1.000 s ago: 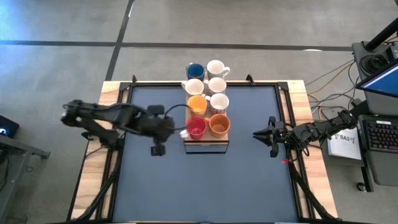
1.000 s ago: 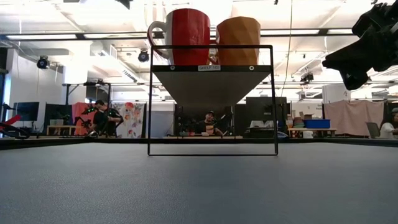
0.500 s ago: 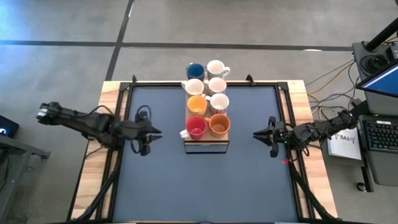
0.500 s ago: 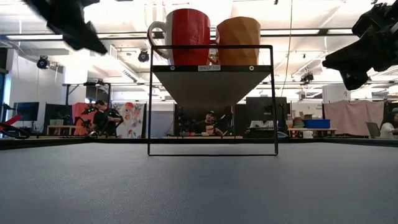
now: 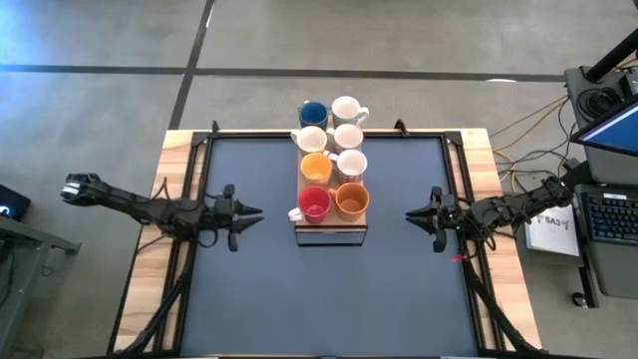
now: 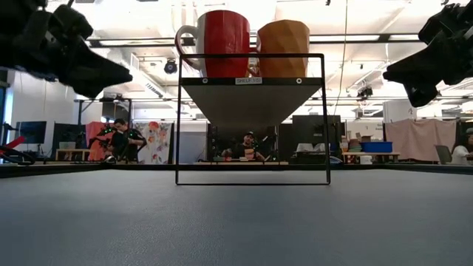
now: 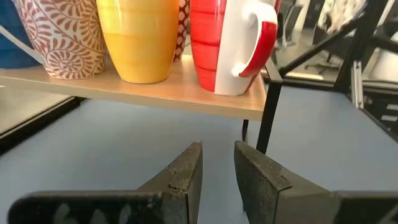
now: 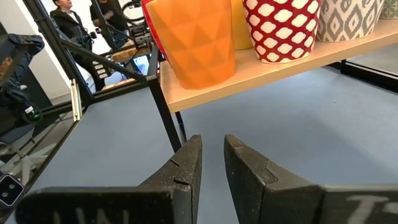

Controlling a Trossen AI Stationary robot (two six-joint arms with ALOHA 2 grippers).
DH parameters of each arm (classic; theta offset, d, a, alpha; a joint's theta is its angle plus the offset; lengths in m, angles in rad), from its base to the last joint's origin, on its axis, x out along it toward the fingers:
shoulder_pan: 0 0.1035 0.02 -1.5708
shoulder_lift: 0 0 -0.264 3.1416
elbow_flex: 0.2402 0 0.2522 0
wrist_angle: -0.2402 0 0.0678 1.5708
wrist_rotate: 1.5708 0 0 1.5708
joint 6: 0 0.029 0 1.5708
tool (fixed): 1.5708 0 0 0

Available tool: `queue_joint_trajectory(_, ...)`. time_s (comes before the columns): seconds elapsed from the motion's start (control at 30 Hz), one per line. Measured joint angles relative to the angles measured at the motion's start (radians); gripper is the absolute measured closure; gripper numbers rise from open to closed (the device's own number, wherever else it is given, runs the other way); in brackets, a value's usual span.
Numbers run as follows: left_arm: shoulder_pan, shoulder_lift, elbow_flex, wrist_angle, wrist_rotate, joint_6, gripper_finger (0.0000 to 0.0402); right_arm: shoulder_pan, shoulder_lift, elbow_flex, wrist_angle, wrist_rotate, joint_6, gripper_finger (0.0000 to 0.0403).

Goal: Place coffee mugs
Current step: Return to Home Position

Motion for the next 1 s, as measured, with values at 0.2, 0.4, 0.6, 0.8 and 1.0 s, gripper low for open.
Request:
queue_joint_trajectory(0.2,0.000,-0.007,-0.094,0.131,0.000,0.001,0.0326,0.000,0.000,0.000,0.000,0.000,0.000,0.0346)
queue_joint_trajectory(0.4,0.000,0.001,-0.091,0.067,-0.007,-0.024,0.0326,0.000,0.000,0.000,0.000,0.000,0.000,0.0346)
queue_joint_trajectory(0.6,0.000,0.016,-0.088,0.066,-0.007,-0.087,0.0326,0.000,0.000,0.000,0.000,0.000,0.000,0.0346)
queue_joint_trajectory(0.8,0.000,0.025,-0.088,0.064,-0.008,-0.023,0.0326,0.000,0.000,0.000,0.000,0.000,0.000,0.0346)
queue_joint_trajectory(1.0,0.000,-0.012,-0.087,0.063,-0.008,-0.006,0.0326,0.000,0.000,0.000,0.000,0.000,0.000,0.0346)
